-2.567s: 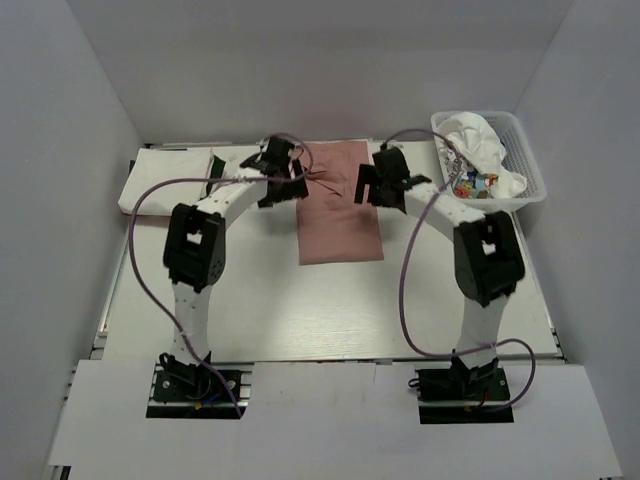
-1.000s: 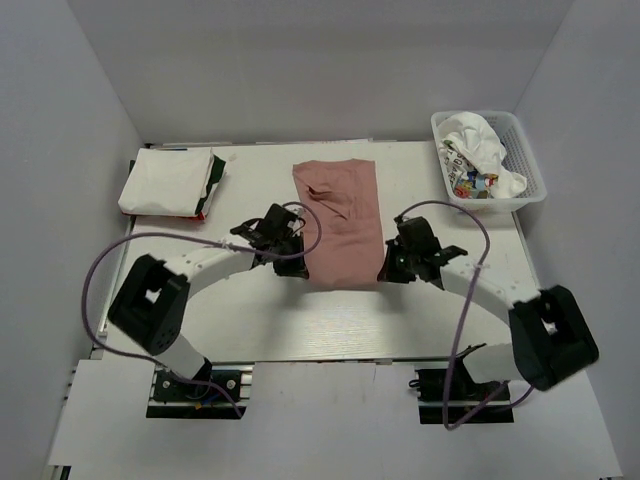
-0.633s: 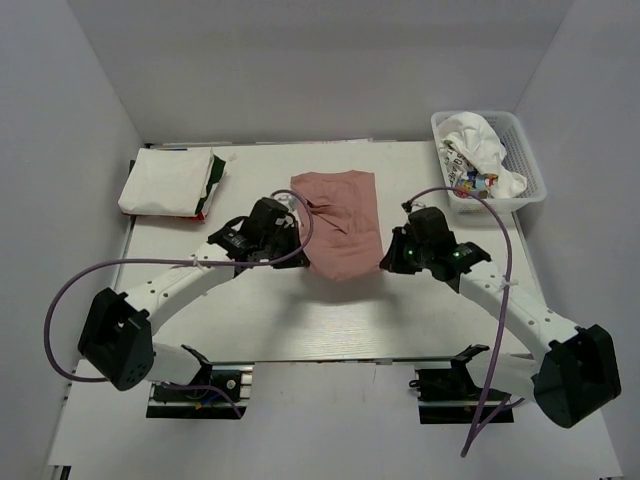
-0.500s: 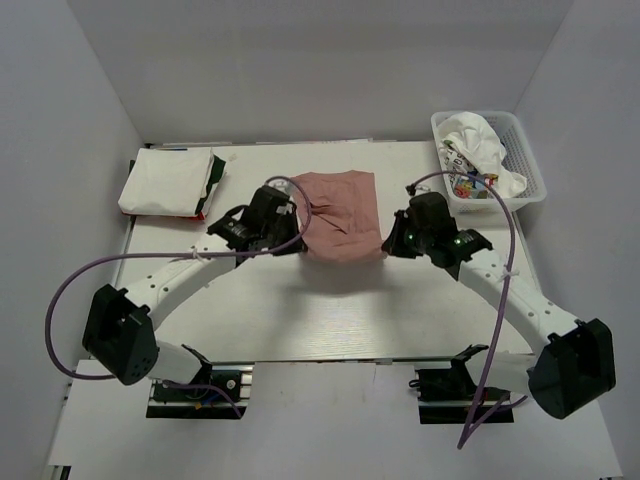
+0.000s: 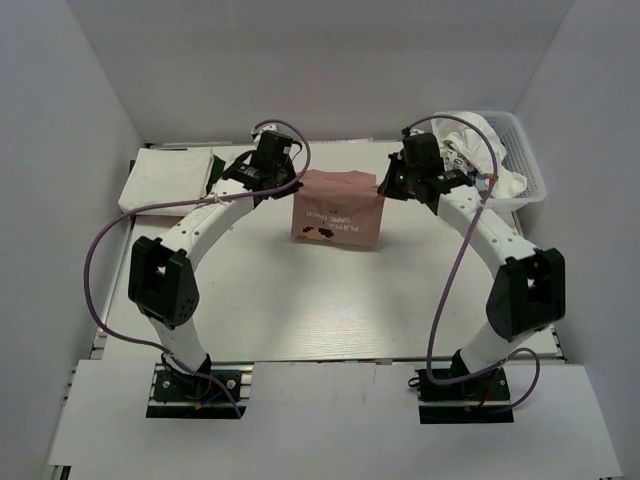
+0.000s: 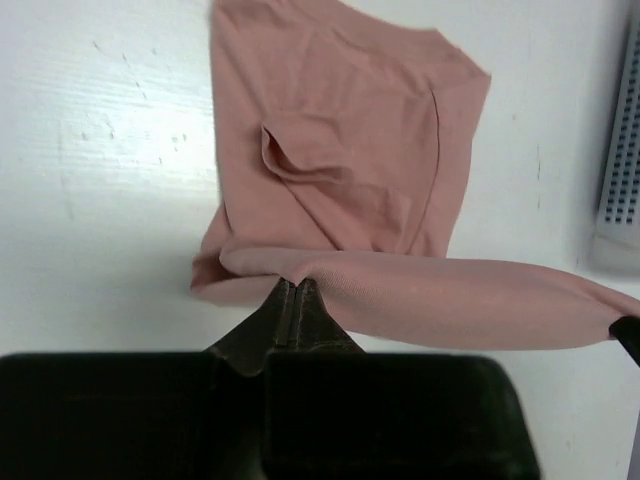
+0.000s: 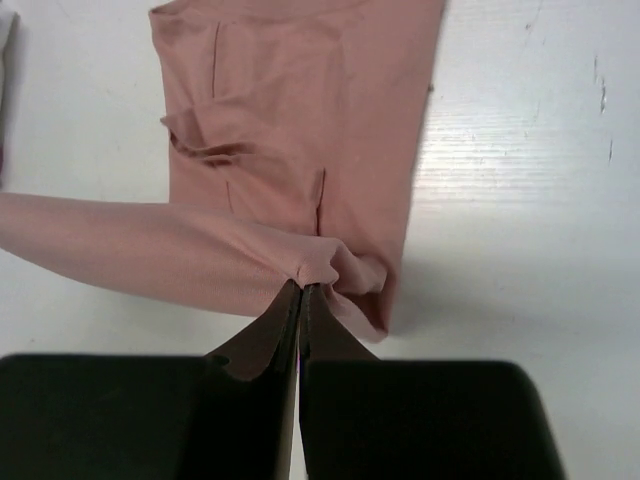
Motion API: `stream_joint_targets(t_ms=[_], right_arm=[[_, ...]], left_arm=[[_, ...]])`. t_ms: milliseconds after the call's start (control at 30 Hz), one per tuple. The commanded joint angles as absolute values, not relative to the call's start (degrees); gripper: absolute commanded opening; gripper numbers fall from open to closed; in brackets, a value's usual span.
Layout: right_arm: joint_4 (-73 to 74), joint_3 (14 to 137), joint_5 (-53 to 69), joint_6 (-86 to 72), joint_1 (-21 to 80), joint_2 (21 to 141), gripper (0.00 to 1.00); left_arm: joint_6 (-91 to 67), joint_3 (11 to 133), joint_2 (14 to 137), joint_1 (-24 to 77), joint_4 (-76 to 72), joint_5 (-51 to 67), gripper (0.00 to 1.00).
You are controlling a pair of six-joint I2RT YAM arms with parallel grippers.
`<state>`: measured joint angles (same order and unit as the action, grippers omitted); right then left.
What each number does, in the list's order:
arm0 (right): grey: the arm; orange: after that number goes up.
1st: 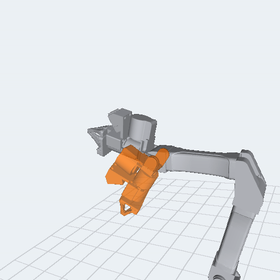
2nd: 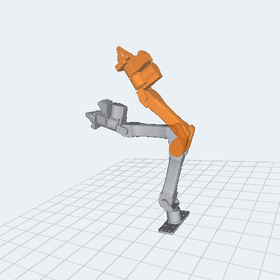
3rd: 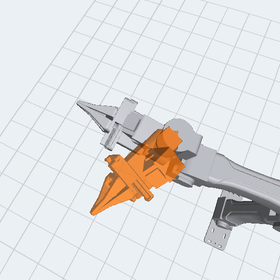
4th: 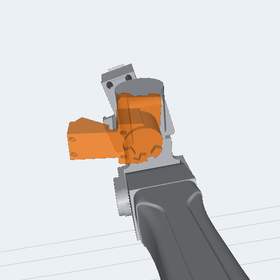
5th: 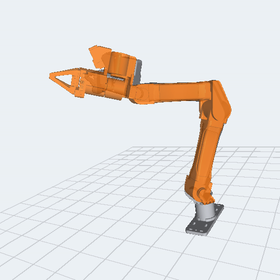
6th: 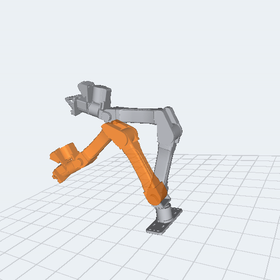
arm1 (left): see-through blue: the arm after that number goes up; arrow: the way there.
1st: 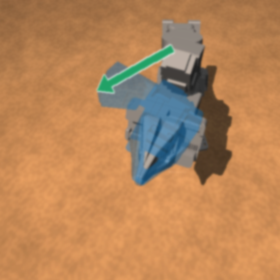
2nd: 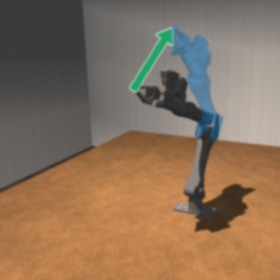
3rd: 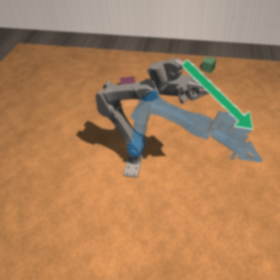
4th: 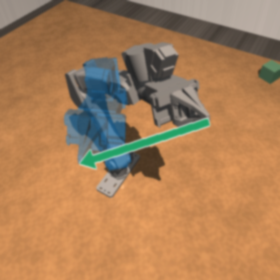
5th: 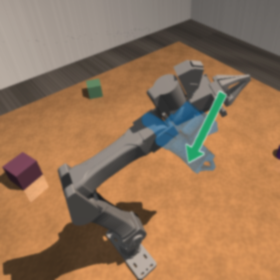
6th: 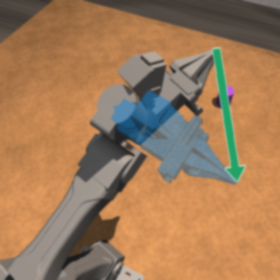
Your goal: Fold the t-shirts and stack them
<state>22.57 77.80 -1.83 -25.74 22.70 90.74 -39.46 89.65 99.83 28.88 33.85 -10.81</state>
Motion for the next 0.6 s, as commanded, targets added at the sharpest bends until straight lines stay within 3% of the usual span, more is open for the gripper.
stream_joint_targets(t_ms=[0, 500, 533, 567], right_arm=[[22.0, 86.2, -0.6, -22.4, 20.5, 96.6, 0.00], [19.3, 110.9, -1.8, -19.8, 15.3, 126.0, 0.00], [16.8, 111.7, -1.8, -18.9, 15.1, 128.5, 0.02], [14.3, 112.8, -0.8, -18.0, 14.5, 131.3, 0.15]], left_arm=[[-39.1, 95.2, 101.7, 26.3, 34.1, -14.3, 0.00], [-32.6, 116.8, 128.8, 21.0, 21.8, -9.3, 0.00], [-32.6, 118.6, 130.9, 20.4, 20.1, -9.8, 0.00], [-32.6, 120.9, 133.1, 20.4, 20.0, -9.8, 0.00]])
